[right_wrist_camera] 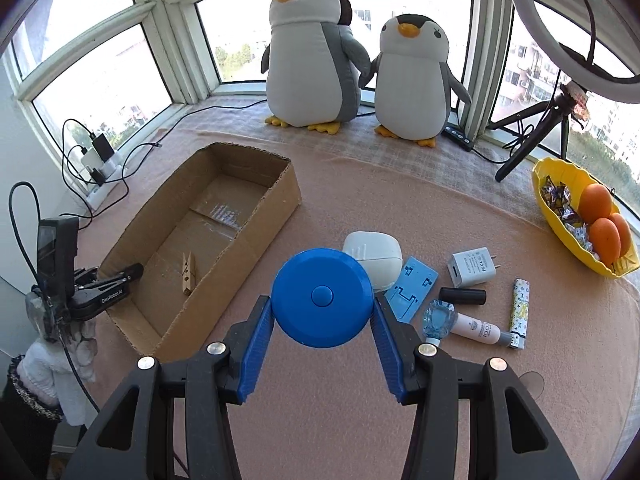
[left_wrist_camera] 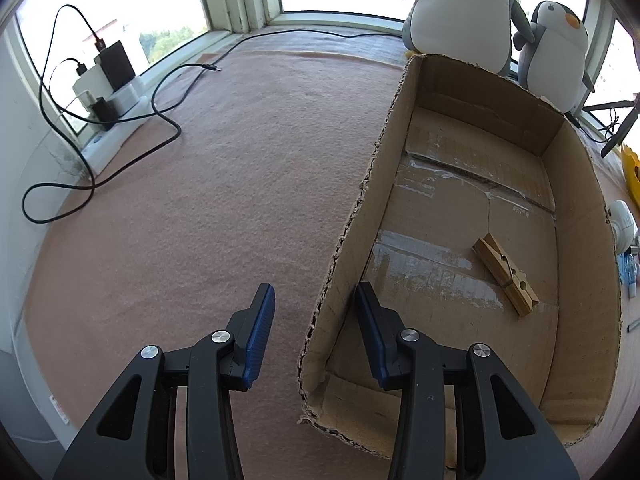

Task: Organize rigid objects
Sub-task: 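Carry the blue tape measure with the right gripper over the box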

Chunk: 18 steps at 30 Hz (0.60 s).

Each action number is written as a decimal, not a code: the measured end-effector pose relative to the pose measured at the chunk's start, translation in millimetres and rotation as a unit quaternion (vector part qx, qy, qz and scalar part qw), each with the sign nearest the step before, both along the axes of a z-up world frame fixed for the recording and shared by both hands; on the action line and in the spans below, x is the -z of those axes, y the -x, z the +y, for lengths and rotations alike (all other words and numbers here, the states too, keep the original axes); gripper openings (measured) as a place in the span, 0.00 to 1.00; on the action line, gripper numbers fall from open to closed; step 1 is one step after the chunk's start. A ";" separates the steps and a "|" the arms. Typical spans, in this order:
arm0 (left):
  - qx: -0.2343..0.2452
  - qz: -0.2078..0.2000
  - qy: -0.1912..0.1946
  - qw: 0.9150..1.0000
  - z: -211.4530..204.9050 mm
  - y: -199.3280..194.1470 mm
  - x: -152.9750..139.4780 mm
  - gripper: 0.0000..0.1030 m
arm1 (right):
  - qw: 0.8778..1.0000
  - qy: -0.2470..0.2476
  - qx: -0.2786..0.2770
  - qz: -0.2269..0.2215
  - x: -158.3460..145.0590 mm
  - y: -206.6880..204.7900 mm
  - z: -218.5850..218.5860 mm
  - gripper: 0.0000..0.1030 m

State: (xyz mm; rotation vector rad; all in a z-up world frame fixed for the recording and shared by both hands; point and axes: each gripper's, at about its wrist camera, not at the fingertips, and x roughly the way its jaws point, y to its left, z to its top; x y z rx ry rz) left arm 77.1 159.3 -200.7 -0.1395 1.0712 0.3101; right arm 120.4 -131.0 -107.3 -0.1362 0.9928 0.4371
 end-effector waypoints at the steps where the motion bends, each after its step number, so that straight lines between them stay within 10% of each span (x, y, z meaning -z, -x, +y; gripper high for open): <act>1: 0.001 0.000 0.003 1.000 1.1 0.4 0.2 0.39 | 1.000 -0.002 -0.005 -0.001 -2.2 0.0 9.8 0.44; 18: 0.017 -0.011 0.022 1.000 5.8 -2.4 2.4 0.38 | 0.999 0.023 -0.047 0.017 21.8 -47.4 141.2 0.44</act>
